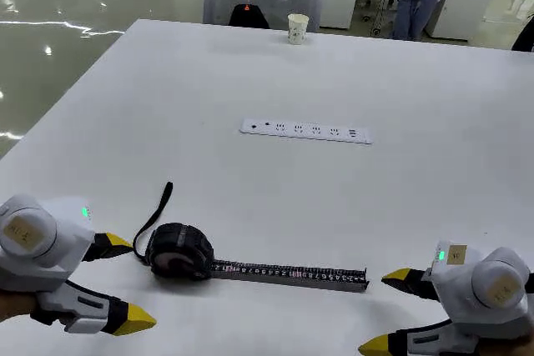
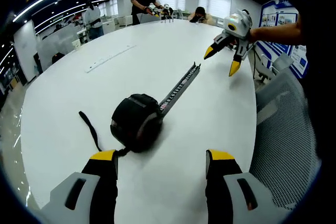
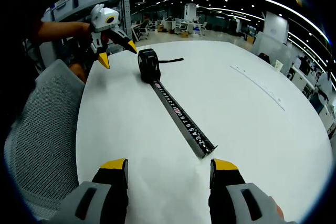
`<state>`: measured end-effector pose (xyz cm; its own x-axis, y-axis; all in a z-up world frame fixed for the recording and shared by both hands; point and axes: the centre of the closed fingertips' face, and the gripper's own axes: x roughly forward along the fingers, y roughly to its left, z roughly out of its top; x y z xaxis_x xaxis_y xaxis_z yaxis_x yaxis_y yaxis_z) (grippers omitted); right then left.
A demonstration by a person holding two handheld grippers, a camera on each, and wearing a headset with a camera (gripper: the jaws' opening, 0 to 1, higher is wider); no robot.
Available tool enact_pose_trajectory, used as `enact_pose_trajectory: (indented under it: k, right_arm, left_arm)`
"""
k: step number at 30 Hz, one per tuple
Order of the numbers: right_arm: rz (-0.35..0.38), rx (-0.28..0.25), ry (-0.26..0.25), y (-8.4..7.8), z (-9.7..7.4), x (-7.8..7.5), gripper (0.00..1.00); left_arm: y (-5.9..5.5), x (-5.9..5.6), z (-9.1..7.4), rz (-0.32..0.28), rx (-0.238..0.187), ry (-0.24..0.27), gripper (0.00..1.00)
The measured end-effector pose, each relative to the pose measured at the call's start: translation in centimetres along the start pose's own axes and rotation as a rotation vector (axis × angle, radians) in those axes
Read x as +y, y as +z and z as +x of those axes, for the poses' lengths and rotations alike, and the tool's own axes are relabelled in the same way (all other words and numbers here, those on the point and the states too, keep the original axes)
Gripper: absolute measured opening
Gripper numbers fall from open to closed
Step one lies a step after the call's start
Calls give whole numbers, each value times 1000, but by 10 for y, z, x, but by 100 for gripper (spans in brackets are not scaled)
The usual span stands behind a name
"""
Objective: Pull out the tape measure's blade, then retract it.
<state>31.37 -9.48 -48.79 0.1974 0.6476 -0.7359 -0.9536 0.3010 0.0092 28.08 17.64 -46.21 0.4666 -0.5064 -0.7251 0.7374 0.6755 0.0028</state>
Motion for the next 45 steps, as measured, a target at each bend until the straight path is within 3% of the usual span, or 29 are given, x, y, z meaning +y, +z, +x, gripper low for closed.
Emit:
enact_pose_trajectory:
  k: [7,13,22,31,45]
  right_arm:
    - [39,-46,-52,4,-1,8,68]
    - [68,-66,-66,6,-2,15,71]
    - [108,-105,-121,9,-3,22,79]
    - [162,-148,-137,17,-1,33,81]
    - [266,-213,-239,23,-7,42,89]
  left_arm:
    - [1,-11,-2,-61,-46,40,68]
    - [2,-19,-5,-104,-91,88,72]
    - [3,-25,-8,-173,-139,152,79]
    - [5,-35,-9,-250,-190,182,84]
    - [8,-52,-5,-322,-223,231,97]
